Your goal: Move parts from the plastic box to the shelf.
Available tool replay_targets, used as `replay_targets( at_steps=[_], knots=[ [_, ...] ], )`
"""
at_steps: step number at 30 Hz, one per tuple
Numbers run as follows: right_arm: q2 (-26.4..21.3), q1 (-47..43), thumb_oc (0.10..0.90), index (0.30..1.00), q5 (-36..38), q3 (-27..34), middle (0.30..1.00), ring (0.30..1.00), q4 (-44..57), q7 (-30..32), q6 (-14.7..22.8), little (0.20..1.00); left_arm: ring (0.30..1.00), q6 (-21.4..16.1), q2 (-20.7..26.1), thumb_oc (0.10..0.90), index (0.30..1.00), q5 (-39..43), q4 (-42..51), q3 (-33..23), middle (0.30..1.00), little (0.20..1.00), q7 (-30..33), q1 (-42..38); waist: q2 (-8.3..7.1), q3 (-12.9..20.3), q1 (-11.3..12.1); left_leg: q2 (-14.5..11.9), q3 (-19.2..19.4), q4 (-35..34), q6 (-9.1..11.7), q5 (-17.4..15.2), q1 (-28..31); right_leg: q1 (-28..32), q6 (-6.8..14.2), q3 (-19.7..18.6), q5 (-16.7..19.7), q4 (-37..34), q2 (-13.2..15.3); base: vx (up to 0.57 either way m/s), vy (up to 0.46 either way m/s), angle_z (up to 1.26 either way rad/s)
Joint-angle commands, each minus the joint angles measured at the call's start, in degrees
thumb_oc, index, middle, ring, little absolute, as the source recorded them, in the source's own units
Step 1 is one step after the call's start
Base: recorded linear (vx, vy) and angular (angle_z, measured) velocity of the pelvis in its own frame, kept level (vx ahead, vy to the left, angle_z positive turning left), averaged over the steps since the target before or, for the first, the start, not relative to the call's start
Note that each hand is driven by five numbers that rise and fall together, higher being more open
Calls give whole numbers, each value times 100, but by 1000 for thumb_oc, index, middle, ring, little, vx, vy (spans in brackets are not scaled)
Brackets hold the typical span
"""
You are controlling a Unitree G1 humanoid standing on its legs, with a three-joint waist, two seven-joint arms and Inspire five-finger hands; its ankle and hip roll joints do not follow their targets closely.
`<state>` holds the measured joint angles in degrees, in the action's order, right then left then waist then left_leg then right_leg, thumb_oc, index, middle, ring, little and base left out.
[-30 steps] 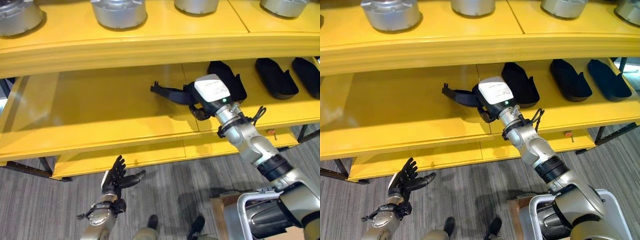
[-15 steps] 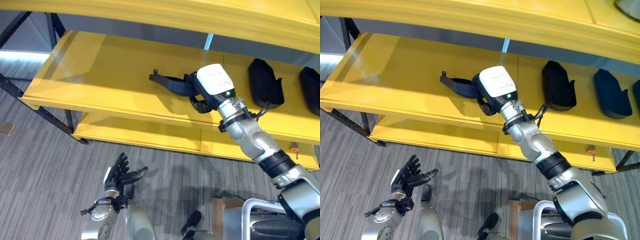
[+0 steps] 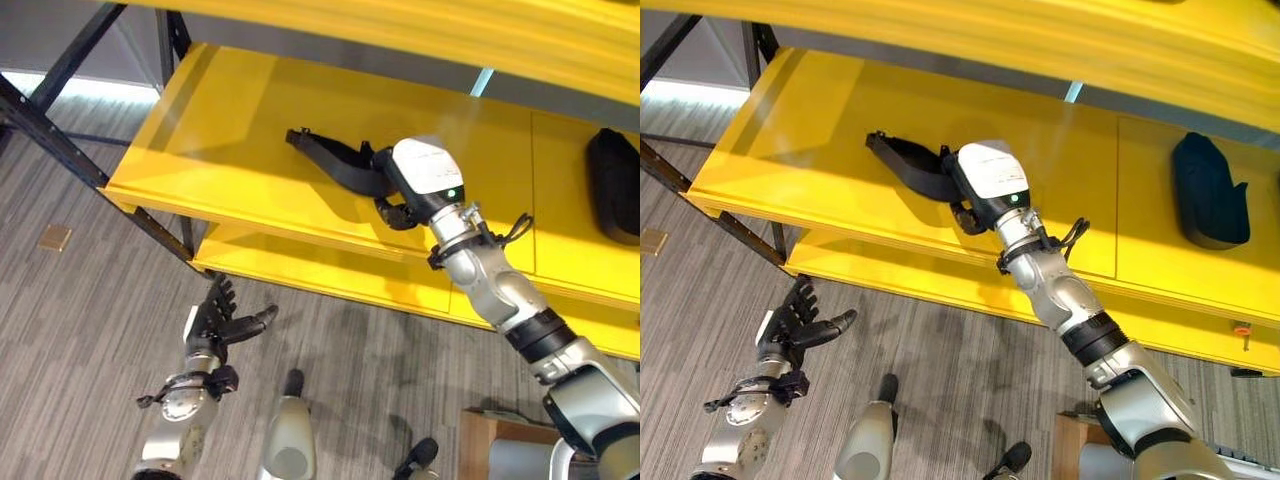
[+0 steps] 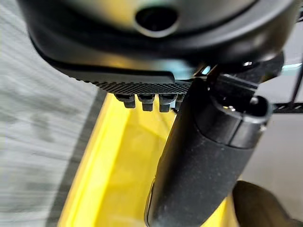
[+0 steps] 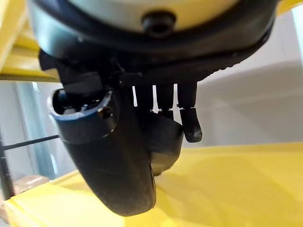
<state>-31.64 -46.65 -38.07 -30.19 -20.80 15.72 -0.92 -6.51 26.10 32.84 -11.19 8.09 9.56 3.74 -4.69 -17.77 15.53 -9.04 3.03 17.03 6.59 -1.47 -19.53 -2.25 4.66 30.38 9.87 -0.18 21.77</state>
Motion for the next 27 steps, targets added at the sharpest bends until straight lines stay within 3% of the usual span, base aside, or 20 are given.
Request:
replay_targets(
  at_steps=[1, 6, 19, 27],
  knots=[
    [-185, -942, 400, 300, 39, 305, 300, 300, -51, 568, -203, 300, 1000, -467, 180, 900, 1000, -188, 512, 151, 1000, 1000, -7, -20, 8, 275, -69, -190, 34, -168, -108, 263, -182, 360, 752, 33, -426, 482, 223, -41, 9, 4],
    [-206, -1501, 400, 300, 106, 93, 300, 300, -936, 665, -335, 300, 1000, -509, 226, 900, 1000, -123, 532, 302, 1000, 1000, -42, -89, 86, 86, -40, -188, 5, -206, -110, 312, -252, 193, 747, 51, -415, 592, 239, -39, 8, 1],
    [-356, -2512, 400, 300, -191, -726, 300, 300, -3295, 664, -608, 300, 1000, -624, 335, 900, 1000, 8, 648, 532, 1000, 1000, -113, -222, 512, -366, -46, -192, 9, -296, -52, 490, -437, -264, 736, -47, -470, 849, 333, -33, 8, -1],
    [-326, -2703, 400, 300, 39, -579, 300, 300, -3873, 916, -763, 300, 1000, -621, 307, 900, 1000, 14, 667, 714, 1000, 1000, -131, -362, 662, -428, -73, -164, 31, -278, -58, 509, -506, -375, 748, -82, -443, 904, 393, 0, 0, 0]
  ],
)
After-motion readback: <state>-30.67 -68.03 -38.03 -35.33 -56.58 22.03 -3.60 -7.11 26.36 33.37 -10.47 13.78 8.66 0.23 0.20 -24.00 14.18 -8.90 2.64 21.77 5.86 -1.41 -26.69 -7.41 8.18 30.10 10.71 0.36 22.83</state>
